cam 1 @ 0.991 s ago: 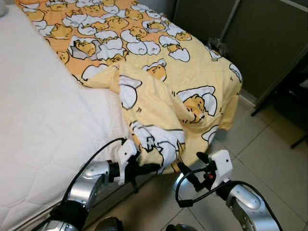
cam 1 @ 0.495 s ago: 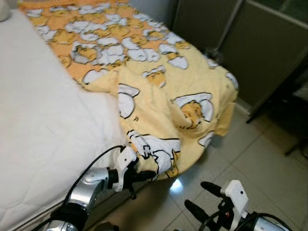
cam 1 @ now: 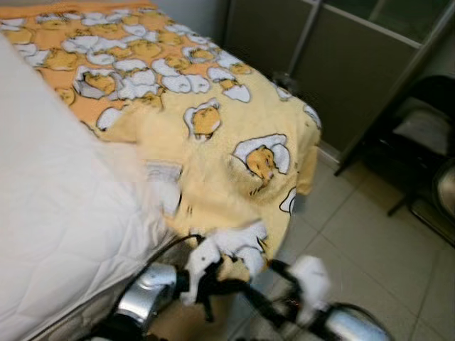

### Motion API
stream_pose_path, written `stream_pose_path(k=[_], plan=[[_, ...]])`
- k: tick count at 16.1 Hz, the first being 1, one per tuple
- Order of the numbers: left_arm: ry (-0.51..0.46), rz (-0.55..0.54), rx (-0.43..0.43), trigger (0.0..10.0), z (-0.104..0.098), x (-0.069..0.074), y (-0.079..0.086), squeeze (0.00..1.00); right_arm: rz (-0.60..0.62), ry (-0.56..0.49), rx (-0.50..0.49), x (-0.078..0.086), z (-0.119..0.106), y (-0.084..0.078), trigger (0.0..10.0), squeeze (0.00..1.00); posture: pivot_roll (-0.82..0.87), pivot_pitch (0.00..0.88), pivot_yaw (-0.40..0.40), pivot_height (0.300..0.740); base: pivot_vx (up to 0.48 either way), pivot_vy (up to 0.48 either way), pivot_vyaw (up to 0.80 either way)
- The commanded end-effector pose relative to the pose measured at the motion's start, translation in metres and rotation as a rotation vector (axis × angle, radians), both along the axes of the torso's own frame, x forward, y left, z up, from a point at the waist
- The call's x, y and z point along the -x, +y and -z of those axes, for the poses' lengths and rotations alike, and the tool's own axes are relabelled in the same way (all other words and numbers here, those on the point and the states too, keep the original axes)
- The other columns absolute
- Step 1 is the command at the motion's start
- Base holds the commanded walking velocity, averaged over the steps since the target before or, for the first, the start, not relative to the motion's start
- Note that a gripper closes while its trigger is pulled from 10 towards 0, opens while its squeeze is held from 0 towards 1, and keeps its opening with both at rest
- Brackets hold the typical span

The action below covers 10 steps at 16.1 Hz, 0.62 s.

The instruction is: Clean up the room

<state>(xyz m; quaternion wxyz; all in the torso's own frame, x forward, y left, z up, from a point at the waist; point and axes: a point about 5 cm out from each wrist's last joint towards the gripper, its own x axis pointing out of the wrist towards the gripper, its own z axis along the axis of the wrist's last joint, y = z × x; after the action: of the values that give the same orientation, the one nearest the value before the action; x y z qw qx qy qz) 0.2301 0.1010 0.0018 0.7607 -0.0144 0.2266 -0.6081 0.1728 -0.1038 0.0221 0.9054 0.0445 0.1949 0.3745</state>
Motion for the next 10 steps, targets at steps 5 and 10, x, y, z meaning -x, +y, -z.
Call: stream_pose_path(k=[5, 10], plan=[[-0.011, -0.001, 0.01, 0.0, -0.001, 0.0, 0.003, 0.0, -0.004, 0.027, 0.037, -0.017, 0.016, 0.061, 10.0, 0.05, -0.11, 0.018, -0.128, 0.74, 0.0, -0.192, 0.0], [-0.003, -0.049, -0.008, 0.0, 0.001, -0.001, 0.006, 0.0, -0.011, -0.005, 0.035, -0.017, 0.012, 0.039, 10.0, 0.05, -0.11, 0.022, -0.128, 0.74, 0.0, -0.192, 0.0]])
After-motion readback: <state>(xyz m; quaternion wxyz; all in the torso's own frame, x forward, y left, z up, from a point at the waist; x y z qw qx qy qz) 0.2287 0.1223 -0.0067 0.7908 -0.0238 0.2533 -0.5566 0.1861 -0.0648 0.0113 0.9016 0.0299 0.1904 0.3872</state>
